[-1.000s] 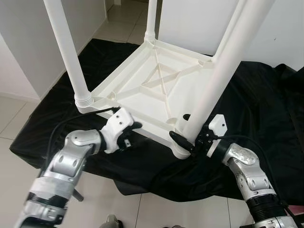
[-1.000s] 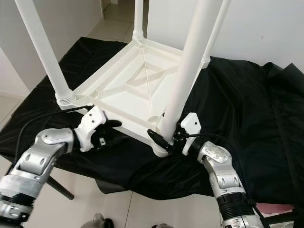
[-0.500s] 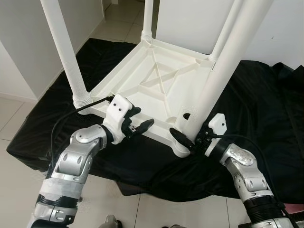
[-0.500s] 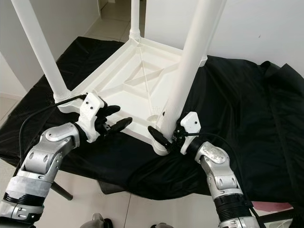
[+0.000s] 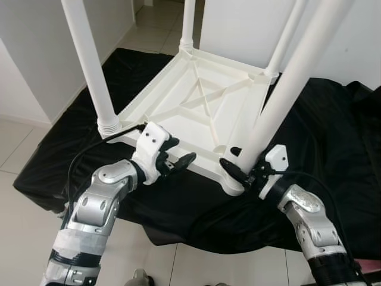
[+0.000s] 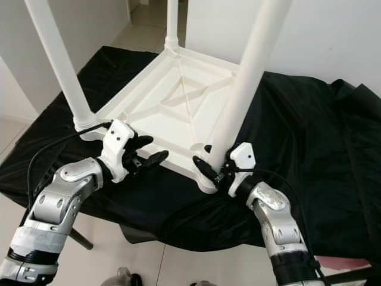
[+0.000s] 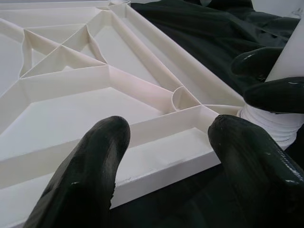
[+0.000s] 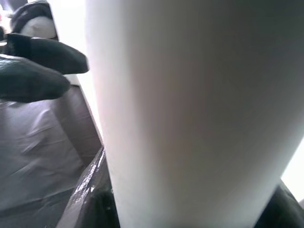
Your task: Building children table
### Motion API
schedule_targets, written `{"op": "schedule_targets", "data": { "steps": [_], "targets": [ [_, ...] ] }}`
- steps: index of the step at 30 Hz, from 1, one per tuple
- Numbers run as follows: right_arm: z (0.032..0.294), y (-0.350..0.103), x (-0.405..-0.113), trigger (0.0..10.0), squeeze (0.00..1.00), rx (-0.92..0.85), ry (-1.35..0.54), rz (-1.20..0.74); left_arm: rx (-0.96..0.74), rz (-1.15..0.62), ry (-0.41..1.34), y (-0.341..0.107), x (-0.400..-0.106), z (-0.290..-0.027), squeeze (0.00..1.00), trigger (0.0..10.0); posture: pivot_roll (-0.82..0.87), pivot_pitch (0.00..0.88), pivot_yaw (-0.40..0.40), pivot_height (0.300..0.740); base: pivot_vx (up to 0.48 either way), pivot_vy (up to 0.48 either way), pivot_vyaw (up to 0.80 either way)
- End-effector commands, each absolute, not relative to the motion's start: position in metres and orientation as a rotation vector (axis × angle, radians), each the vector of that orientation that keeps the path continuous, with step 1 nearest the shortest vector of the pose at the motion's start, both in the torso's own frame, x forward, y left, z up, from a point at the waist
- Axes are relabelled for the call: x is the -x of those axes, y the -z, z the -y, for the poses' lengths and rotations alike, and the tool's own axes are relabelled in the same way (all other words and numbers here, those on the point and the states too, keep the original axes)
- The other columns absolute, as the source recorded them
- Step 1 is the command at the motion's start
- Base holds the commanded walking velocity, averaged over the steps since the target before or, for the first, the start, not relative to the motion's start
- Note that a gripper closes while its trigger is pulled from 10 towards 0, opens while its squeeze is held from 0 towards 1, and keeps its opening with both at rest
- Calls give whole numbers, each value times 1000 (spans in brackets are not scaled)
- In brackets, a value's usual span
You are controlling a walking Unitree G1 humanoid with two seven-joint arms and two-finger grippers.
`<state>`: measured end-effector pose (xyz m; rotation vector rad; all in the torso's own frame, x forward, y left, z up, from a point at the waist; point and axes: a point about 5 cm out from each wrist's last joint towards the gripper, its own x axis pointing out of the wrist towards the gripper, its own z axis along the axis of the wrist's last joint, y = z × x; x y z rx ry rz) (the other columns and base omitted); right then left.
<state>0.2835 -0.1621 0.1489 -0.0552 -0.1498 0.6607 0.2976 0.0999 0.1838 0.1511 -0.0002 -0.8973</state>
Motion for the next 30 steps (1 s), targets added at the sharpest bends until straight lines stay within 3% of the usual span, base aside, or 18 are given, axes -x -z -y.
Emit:
{"op": "schedule_targets", "data": {
  "steps": [1,8,13,18,21,23,28,29,30],
  "targets": [
    [172,-143,-283,10000,0,39,-604,107,-141,-8,853,-181,-297,-98,0,10000,-12,65,-51,740,0,0,0],
    [167,-133,-274,10000,0,-18,-256,67,-129,-8,836,-181,-296,-98,0,10000,-15,78,-57,740,0,0,0],
    [164,-132,-272,10000,0,-32,-214,67,-126,-10,831,-181,-295,-99,0,10000,-19,80,-59,740,0,0,0],
    [147,-116,-264,10000,0,-145,109,9,-98,-16,813,-179,-290,-100,0,10000,17,78,-68,740,0,0,0],
    [138,-115,-264,10000,0,-160,105,-5,-96,-15,809,-178,-288,-100,0,10000,17,78,-68,740,0,0,0],
    [121,-121,-263,10000,0,-168,2,23,-92,-21,781,-176,-286,-100,0,10000,15,68,-60,740,0,0,0],
    [125,-122,-261,10000,0,-144,15,31,-109,-18,774,-174,-283,-98,0,10000,11,60,-59,740,0,0,0],
    [126,-122,-261,10000,576,-132,16,33,-122,-16,775,-173,-283,-98,0,10000,11,60,-59,740,0,0,0],
    [128,-123,-262,10000,992,-120,12,46,-136,-9,778,-173,-282,-97,0,10000,11,55,-58,740,0,0,0]
  ]
}}
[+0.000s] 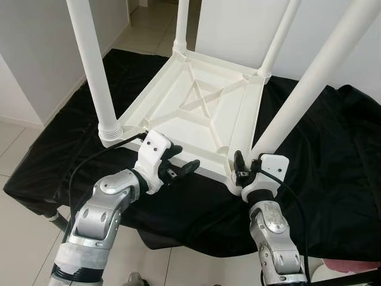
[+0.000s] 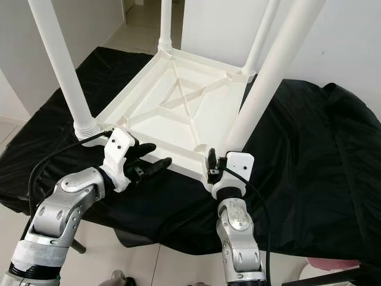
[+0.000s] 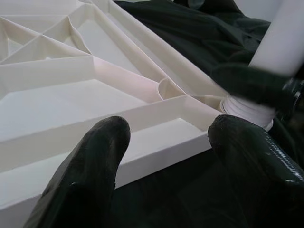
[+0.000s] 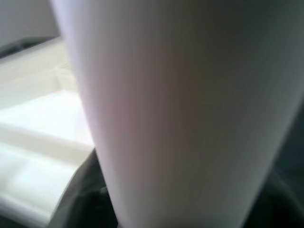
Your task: Building children table
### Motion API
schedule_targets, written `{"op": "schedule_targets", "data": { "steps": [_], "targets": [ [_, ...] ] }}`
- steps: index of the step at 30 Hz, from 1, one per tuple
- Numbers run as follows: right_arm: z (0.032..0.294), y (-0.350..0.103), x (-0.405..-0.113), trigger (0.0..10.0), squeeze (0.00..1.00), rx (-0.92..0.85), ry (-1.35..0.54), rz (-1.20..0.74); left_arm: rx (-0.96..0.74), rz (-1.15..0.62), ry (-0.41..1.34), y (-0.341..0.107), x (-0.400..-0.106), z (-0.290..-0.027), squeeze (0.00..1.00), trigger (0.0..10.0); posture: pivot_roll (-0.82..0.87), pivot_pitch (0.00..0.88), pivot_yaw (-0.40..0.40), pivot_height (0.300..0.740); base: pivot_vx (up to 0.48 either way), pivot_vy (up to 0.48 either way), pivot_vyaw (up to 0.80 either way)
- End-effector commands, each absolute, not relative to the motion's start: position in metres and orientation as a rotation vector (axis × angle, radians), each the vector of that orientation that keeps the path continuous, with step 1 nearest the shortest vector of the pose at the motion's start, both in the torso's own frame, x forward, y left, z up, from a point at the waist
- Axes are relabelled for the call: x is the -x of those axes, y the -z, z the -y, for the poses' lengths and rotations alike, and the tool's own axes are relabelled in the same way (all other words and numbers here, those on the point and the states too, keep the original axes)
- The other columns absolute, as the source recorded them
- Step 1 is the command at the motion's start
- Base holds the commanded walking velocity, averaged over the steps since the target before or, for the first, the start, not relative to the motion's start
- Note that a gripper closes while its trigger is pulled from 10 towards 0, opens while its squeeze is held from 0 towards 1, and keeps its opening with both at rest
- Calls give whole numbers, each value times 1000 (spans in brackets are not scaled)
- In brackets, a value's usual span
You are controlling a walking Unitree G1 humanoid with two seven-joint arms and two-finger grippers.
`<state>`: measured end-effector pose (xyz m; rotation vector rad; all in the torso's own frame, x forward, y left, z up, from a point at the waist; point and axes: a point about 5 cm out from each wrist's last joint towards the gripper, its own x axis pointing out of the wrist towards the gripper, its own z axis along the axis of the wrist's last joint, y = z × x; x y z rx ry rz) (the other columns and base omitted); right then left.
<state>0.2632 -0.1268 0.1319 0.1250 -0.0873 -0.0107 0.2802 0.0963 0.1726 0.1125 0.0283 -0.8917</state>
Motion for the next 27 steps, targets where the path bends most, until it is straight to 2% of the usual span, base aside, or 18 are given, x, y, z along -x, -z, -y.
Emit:
{"op": "schedule_targets", "data": {
  "steps": [1,8,11,12,17,18,23,27],
  "targets": [
    [128,-123,-262,10000,992,-120,12,46,-136,-9,778,-173,-282,-97,0,10000,11,55,-58,740,0,0,0],
    [138,-134,-265,10000,1000,-120,-64,120,-142,8,793,-175,-282,-96,0,10000,14,35,-48,740,0,0,0],
    [150,-139,-268,10000,1000,-103,-150,153,-148,6,817,-176,-282,-93,0,10000,19,27,-43,740,0,0,0],
    [152,-140,-269,10000,843,-104,-181,156,-149,6,827,-176,-281,-91,0,10000,19,27,-43,740,0,0,0],
    [156,-143,-270,10000,843,-77,-265,171,-156,4,847,-176,-278,-88,0,10000,19,27,-43,740,0,0,0],
    [158,-145,-272,10000,0,-74,-305,173,-174,2,858,-174,-278,-86,0,10000,21,15,-38,740,0,0,0],
    [161,-147,-274,10000,0,-48,-388,176,-178,7,882,-174,-275,-82,0,10000,21,15,-38,740,0,0,0],
    [162,-144,-279,10000,0,0,-579,143,-180,0,911,-170,-270,-75,0,10000,31,0,-42,740,0,0,0]
  ]
}}
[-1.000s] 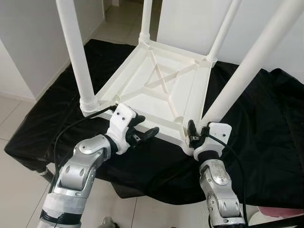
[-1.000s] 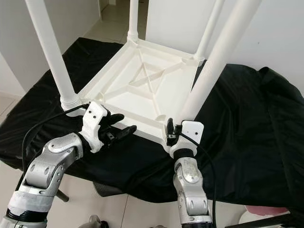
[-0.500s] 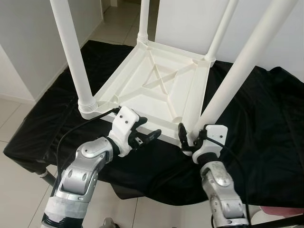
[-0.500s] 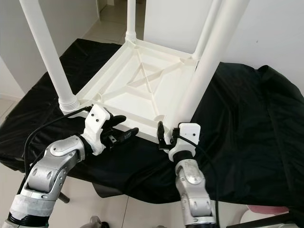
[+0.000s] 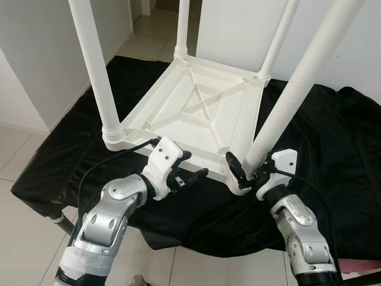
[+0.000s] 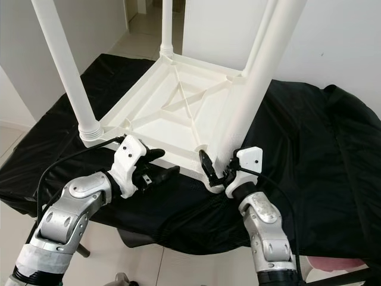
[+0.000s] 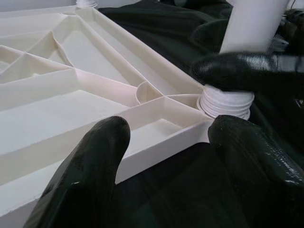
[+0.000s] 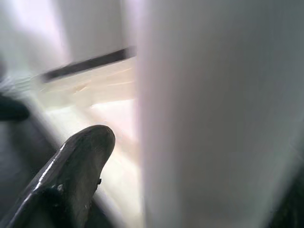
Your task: Building children table
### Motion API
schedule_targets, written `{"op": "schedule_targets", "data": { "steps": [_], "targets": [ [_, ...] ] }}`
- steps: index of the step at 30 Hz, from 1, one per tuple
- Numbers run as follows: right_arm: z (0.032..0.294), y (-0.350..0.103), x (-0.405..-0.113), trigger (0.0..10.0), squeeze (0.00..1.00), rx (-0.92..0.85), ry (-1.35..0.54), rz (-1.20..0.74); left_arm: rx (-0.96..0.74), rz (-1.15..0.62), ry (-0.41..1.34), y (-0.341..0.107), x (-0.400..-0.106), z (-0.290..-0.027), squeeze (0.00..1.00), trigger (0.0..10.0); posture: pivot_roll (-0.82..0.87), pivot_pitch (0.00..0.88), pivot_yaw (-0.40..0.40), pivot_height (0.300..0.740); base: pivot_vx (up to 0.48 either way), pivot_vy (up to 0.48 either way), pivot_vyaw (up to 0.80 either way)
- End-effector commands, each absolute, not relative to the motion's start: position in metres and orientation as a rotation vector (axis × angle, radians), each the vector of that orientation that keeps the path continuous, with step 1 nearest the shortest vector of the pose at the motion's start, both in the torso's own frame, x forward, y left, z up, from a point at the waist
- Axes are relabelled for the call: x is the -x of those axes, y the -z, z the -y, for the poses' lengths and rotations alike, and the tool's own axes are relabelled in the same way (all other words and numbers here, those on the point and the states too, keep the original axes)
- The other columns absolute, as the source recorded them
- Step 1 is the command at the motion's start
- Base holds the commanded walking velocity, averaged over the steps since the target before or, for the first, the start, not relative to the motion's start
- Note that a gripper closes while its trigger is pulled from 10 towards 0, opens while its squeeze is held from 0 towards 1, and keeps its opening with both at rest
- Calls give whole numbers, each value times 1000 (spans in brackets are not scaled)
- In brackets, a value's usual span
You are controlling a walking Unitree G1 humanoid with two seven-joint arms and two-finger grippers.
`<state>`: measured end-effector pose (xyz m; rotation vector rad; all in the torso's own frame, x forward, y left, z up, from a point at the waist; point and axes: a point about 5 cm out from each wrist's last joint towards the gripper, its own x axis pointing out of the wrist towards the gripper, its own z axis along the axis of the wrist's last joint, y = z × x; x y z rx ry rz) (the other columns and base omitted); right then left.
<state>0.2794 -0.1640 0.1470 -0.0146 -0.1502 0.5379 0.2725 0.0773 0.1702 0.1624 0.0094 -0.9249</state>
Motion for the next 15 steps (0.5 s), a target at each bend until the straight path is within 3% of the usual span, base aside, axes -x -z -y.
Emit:
{"op": "schedule_targets", "data": {
  "steps": [1,10,11,13,14,15],
  "targets": [
    [162,-143,-280,10000,0,2,-584,138,-181,-1,911,-170,-270,-75,0,10000,31,0,-42,740,0,0,0],
    [166,-137,-288,10000,0,53,-642,115,-185,10,931,-171,-270,-69,0,10000,28,0,-43,740,0,0,0],
    [167,-135,-288,9255,0,58,-648,108,-185,11,934,-172,-270,-68,0,10000,29,0,-46,740,0,0,0],
    [167,-135,-288,9255,0,62,-652,103,-185,12,935,-172,-270,-68,0,10000,29,0,-46,740,0,0,0],
    [169,-131,-289,4118,0,66,-667,94,-185,14,933,-172,-269,-67,0,10000,29,0,-52,740,0,0,0],
    [170,-128,-289,0,0,66,-669,80,-185,14,932,-171,-269,-67,0,10000,33,0,-58,740,0,0,0]
  ]
}}
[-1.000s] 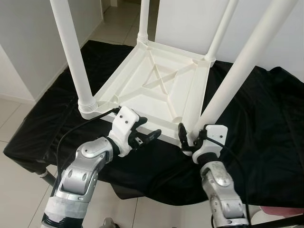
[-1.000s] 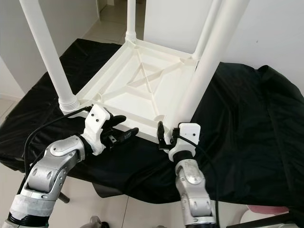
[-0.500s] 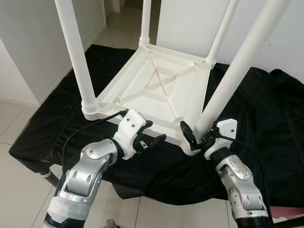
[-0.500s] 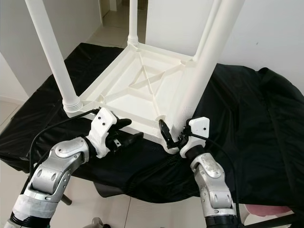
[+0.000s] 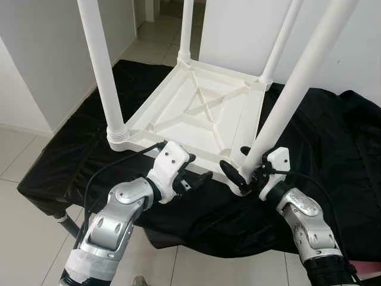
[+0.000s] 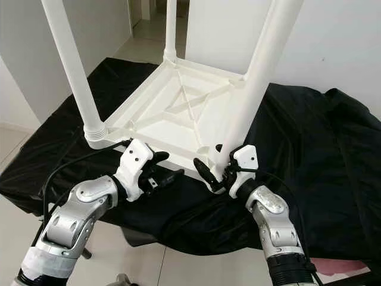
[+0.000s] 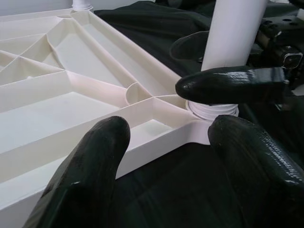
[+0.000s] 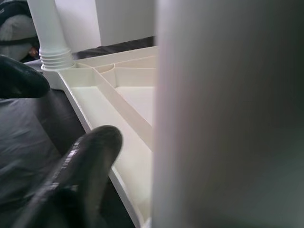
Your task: Building children table
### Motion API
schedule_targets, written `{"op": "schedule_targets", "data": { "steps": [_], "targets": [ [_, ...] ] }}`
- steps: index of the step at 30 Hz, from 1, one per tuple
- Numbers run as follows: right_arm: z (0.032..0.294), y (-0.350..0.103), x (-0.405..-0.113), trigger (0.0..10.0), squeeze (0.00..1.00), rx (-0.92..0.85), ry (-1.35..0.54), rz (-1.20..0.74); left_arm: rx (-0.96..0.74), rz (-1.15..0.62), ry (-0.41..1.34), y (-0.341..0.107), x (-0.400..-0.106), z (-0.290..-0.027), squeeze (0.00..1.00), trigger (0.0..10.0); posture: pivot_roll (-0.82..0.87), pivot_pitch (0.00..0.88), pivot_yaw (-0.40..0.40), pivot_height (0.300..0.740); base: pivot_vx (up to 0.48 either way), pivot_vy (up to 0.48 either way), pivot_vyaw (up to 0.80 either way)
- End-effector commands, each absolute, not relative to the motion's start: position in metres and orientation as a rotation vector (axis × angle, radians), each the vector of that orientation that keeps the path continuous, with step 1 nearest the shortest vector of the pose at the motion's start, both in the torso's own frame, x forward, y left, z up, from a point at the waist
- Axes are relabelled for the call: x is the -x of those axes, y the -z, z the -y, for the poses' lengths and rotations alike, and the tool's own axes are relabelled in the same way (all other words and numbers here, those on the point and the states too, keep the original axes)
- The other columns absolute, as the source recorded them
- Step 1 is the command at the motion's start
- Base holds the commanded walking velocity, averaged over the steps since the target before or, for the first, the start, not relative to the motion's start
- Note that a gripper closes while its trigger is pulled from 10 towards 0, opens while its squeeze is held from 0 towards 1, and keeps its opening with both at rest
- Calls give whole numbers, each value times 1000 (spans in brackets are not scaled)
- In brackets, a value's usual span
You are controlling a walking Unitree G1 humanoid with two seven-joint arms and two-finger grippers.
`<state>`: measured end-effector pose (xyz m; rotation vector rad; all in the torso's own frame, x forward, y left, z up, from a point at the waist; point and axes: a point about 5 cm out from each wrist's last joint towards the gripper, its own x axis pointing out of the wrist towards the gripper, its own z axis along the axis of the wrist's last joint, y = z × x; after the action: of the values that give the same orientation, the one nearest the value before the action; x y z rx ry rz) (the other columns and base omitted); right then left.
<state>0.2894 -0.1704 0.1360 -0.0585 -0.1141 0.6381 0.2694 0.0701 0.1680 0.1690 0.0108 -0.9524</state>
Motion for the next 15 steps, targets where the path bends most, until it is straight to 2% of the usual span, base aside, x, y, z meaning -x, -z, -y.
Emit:
{"op": "schedule_targets", "data": {
  "steps": [1,10,11,12,13,15],
  "targets": [
    [170,-128,-289,0,0,66,-669,80,-185,14,932,-171,-269,-67,0,10000,33,0,-58,740,0,0,0],
    [173,-118,-288,0,0,74,-652,56,-178,14,933,-170,-268,-65,0,10000,39,0,-63,740,0,0,0],
    [173,-118,-288,3176,0,73,-643,60,-179,14,933,-170,-268,-65,0,10000,37,0,-63,740,0,0,0],
    [173,-118,-288,3176,0,71,-636,62,-180,14,934,-170,-268,-65,0,10000,36,0,-61,740,0,0,0],
    [172,-118,-288,10000,0,60,-627,63,-182,15,935,-170,-268,-65,0,10000,35,0,-62,740,0,0,0],
    [172,-118,-288,10000,0,52,-618,66,-183,15,935,-170,-269,-65,0,10000,35,0,-62,740,0,0,0]
  ]
}}
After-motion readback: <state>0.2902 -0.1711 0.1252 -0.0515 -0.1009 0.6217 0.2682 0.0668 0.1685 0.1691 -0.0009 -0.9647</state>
